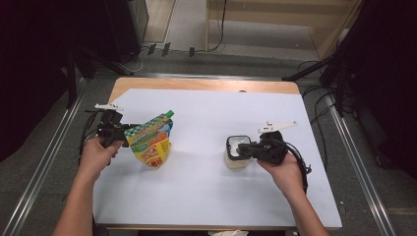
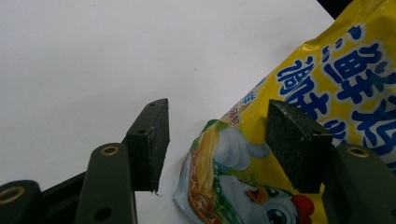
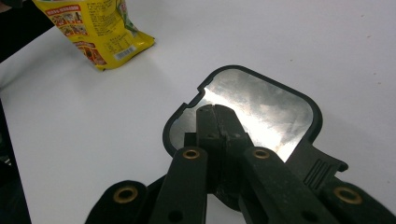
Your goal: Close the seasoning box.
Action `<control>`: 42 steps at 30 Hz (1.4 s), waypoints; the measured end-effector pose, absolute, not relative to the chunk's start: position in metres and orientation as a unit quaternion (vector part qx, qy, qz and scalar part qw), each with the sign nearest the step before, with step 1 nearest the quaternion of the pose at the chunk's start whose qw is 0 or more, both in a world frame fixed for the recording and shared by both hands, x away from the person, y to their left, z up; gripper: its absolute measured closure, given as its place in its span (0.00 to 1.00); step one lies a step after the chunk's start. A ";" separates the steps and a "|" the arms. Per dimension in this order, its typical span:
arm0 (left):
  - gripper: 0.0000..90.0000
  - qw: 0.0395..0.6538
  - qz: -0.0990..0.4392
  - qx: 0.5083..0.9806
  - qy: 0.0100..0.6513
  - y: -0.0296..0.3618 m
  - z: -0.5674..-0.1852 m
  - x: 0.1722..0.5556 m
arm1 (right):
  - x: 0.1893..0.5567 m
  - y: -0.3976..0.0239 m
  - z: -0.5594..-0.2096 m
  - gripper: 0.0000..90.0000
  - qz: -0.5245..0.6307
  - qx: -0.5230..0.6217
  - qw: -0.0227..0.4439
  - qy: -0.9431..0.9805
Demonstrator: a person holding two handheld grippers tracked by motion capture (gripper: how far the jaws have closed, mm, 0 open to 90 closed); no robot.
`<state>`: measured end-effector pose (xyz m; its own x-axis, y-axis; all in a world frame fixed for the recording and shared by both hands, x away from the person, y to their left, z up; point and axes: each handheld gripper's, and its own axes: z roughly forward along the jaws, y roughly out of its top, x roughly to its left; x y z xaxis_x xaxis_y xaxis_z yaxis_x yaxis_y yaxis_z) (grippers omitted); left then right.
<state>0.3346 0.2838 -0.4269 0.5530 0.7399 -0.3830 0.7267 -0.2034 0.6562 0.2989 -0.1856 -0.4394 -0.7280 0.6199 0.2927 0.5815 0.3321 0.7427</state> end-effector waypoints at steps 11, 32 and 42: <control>0.46 0.416 0.008 0.776 0.473 0.283 -0.428 0.335 | 0.298 -0.194 -0.435 0.74 0.458 0.364 0.041 0.810; 0.45 0.415 0.007 0.777 0.473 0.284 -0.429 0.336 | 0.306 -0.241 -0.439 0.50 0.481 0.391 0.092 0.780; 0.45 0.414 0.007 0.778 0.473 0.284 -0.429 0.336 | 0.311 -0.258 -0.448 0.48 0.473 0.408 0.103 0.774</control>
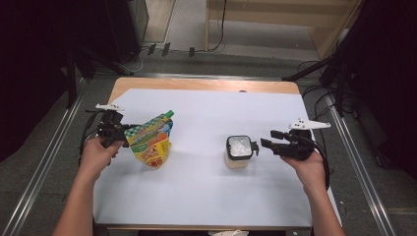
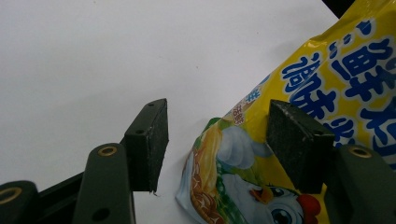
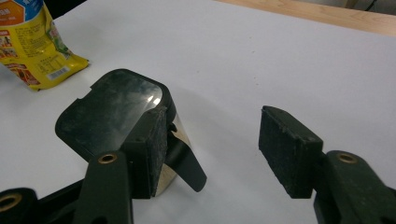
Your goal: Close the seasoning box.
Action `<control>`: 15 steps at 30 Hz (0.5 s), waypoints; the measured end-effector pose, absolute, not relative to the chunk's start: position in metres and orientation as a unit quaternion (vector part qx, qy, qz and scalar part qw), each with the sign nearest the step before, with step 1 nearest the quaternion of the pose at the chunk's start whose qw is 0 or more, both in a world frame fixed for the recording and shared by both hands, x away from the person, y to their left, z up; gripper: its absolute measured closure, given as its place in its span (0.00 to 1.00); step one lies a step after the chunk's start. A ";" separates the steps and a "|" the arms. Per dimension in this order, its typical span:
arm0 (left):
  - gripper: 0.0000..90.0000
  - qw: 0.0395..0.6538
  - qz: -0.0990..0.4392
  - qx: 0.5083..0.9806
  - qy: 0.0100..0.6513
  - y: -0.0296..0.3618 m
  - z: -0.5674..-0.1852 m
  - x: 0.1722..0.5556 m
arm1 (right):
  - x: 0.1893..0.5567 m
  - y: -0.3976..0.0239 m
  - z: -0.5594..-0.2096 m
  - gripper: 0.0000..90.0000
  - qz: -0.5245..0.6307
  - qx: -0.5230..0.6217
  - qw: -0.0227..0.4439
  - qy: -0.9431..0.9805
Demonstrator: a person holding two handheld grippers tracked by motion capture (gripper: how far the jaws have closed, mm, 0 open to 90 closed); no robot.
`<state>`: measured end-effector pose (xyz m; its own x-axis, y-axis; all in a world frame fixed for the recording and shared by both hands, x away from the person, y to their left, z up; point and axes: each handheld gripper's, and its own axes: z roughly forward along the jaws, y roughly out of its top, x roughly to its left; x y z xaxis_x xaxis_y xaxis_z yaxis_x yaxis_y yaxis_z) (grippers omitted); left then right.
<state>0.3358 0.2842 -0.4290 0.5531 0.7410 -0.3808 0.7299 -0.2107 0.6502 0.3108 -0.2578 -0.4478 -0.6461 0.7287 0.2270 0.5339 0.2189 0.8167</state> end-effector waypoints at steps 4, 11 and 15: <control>0.45 0.413 0.007 0.778 0.473 0.284 -0.429 0.336 | 0.313 -0.263 -0.453 0.46 0.474 0.416 0.099 0.770; 0.44 0.414 0.008 0.777 0.474 0.286 -0.429 0.336 | 0.316 -0.267 -0.463 0.40 0.468 0.425 0.114 0.766; 0.44 0.414 0.007 0.777 0.475 0.287 -0.430 0.336 | 0.319 -0.268 -0.473 0.37 0.459 0.433 0.115 0.767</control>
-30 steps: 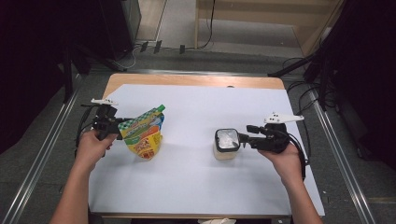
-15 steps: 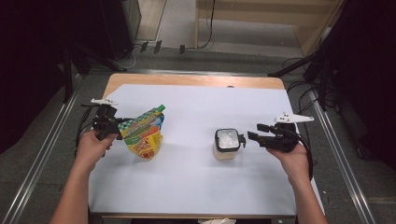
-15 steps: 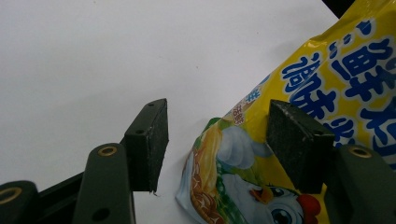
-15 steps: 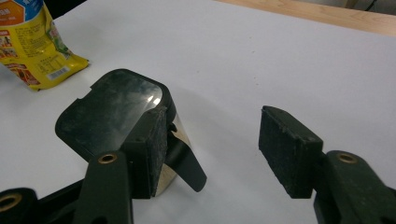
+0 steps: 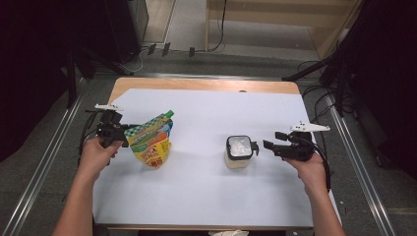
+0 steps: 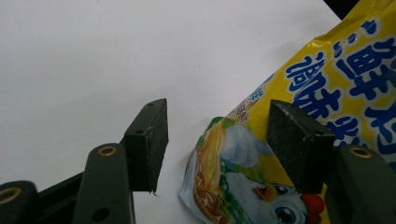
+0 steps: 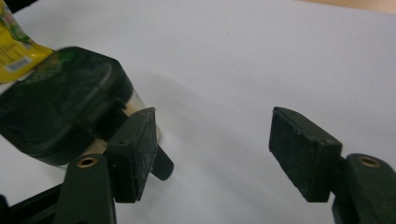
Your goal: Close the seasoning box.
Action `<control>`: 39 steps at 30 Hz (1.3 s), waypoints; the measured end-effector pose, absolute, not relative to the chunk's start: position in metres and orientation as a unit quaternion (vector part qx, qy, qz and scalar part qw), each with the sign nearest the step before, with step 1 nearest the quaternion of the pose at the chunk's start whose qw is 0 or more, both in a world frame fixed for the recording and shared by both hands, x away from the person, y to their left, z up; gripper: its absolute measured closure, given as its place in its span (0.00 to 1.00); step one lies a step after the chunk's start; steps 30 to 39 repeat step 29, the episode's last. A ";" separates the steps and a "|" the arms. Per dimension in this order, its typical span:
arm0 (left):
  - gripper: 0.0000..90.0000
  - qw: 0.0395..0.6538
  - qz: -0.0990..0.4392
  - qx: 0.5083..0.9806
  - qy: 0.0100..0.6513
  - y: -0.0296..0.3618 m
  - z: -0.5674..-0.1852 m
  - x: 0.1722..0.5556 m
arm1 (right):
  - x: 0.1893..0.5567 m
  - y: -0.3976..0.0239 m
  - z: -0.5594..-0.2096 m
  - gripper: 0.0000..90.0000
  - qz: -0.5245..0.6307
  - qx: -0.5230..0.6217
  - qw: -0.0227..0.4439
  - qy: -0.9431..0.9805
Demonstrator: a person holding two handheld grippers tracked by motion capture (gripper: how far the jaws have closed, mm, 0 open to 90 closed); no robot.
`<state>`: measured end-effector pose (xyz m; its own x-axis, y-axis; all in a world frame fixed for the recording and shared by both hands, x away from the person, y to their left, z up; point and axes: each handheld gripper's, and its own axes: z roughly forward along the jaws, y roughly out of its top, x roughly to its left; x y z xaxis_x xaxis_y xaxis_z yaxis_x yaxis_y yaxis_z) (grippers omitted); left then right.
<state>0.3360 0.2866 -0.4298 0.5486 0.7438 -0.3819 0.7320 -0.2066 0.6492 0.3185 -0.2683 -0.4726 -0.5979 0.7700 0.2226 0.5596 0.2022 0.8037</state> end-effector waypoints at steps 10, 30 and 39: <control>0.44 0.407 0.008 0.779 0.477 0.287 -0.432 0.337 | 0.324 -0.272 -0.487 0.32 0.440 0.454 0.114 0.766; 0.41 0.396 0.017 0.780 0.484 0.292 -0.441 0.340 | 0.326 -0.275 -0.492 0.30 0.431 0.464 0.116 0.765; 0.41 0.396 0.017 0.780 0.484 0.292 -0.441 0.340 | 0.326 -0.275 -0.492 0.30 0.431 0.464 0.116 0.765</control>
